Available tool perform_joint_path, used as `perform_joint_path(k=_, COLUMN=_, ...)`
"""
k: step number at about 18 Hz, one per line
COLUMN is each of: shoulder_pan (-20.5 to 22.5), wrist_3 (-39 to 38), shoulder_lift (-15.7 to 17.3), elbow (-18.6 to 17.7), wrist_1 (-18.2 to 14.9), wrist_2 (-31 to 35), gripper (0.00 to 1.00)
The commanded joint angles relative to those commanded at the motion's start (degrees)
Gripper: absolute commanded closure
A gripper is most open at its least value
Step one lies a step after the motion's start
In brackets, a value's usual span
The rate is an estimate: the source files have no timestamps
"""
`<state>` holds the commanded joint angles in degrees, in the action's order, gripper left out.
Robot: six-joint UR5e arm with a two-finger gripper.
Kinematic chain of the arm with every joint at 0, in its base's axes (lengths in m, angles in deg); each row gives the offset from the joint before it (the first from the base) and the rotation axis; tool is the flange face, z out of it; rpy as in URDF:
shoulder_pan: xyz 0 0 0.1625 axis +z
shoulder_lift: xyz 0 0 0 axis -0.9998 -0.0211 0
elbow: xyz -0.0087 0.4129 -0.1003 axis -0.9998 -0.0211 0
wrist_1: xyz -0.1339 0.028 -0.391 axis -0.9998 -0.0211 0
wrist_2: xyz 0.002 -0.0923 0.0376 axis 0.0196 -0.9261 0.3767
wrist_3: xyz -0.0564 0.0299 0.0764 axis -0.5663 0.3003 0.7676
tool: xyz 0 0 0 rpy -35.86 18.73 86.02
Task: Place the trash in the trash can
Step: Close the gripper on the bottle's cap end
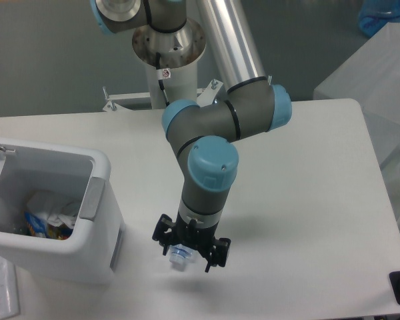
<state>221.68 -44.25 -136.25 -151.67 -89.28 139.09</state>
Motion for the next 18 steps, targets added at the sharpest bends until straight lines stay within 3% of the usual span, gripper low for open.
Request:
perform_joint_path(k=2, shoulder_pan=-0.88, wrist_3=-0.79, shoulder_lift=-2.37, elbow=3.17, wrist_1=-3.79, wrist_2=0.1, gripper=0.0)
perform_joint_path(k=5, shoulder_pan=-1.58, wrist_3=-0.97, shoulder_lift=-3.96, elbow=4.85, wrist_1=-7.84, wrist_2=0.18, gripper=0.0)
perform_joint_path(k=11, shoulder_pan=-3.96, wrist_3=-3.77, shoulder_lift=-6.51, elbow=4.85, wrist_1=-8.11, wrist_2=4.31, gripper=0.01)
perform_joint_path(k=14, shoulder_pan=-4.66, wrist_3=-4.92, shoulder_lift=-7.3, elbow=4.94, wrist_1=-7.85, wrist_2=4.58, gripper=0.07)
perform_joint_path(k=18, shoulder_pan=-5.62, wrist_3=-5.27, shoulder_lift=-8.36, elbow=5.02, wrist_1=-7.58, wrist_2=7.64, gripper=0.08)
